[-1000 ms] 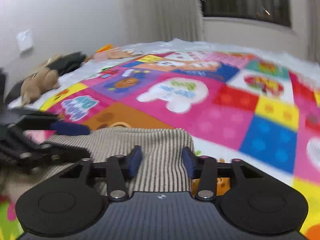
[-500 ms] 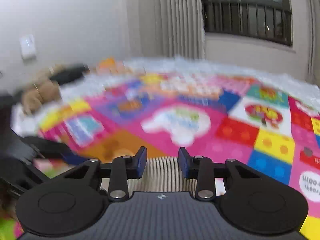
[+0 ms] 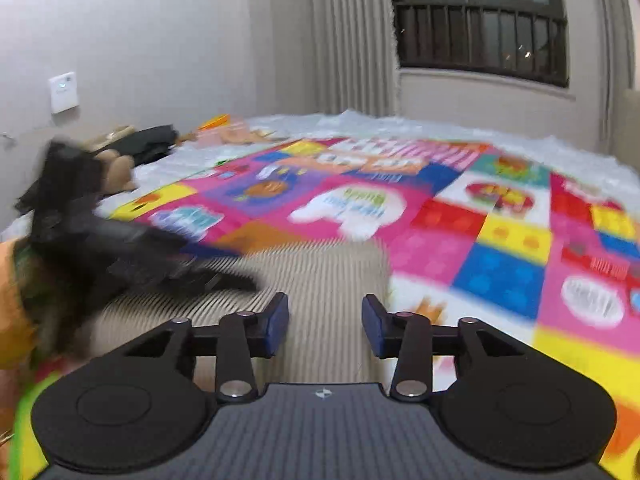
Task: Fold clothes
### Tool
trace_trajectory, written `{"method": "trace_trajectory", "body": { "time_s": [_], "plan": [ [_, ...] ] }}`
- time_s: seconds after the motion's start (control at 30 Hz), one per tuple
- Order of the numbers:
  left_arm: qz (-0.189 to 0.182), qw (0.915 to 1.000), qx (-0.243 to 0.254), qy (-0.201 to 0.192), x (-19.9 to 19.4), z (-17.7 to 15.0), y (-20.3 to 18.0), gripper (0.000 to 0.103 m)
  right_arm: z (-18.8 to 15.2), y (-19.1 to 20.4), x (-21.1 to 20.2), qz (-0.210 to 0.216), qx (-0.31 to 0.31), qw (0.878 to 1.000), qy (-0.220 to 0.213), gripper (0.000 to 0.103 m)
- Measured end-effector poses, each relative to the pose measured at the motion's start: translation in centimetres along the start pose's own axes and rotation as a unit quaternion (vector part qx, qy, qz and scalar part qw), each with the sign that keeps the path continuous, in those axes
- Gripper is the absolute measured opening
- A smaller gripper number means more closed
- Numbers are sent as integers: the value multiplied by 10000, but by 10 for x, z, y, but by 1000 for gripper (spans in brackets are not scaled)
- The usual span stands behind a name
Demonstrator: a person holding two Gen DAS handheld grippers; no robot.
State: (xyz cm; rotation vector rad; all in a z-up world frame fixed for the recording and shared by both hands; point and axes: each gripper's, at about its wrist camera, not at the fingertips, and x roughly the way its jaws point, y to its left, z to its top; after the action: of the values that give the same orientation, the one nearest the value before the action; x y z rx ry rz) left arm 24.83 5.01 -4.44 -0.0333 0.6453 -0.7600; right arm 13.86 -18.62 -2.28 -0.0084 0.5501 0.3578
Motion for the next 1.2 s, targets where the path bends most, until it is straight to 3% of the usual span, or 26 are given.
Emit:
{"method": "trace_trajectory", "body": {
  "time_s": [0.13,0.2,0.37,0.43,0.5,0.57,0.67,0.73,0.8,0.9,1.03,1.2],
  "plan": [
    [77,9999,28,75,9,-1,-3,88,-23,-4,10,-216,420,9989,54,49],
    [111,9999,23,131,7,1,-2,88,-24,-11,13,-255,682,9973,54,62],
    [110,9995,224,204,-14,11,-10,89,-26,-19,-1,-71,1114,9937,91,65],
    [28,9993,320,194,-25,17,-11,96,-28,-23,-13,127,1538,9879,150,68],
    [-88,9992,294,270,-28,19,-3,96,-33,-29,-20,389,2015,9784,243,76],
    [-63,9989,175,422,-23,16,8,97,-41,-33,-21,718,2561,9630,433,77],
    [-311,9970,-393,596,-11,7,30,100,-53,-33,-11,1289,3344,9301,804,77],
    [-471,9947,-677,608,-7,2,40,100,-59,-27,3,1450,3583,9171,971,76],
    [-567,9935,-807,564,-6,-3,44,100,-56,-26,14,1427,3559,9181,1001,57],
    [-576,9944,-696,542,-13,-6,40,97,-44,-30,25,1455,3419,9232,984,56],
    [-688,9929,-779,585,-23,-10,36,95,-11,-38,22,942,2624,9578,703,51],
    [-1146,9893,-519,744,-30,-21,-4,96,10,-62,30,488,2343,9688,644,51]
  ]
}}
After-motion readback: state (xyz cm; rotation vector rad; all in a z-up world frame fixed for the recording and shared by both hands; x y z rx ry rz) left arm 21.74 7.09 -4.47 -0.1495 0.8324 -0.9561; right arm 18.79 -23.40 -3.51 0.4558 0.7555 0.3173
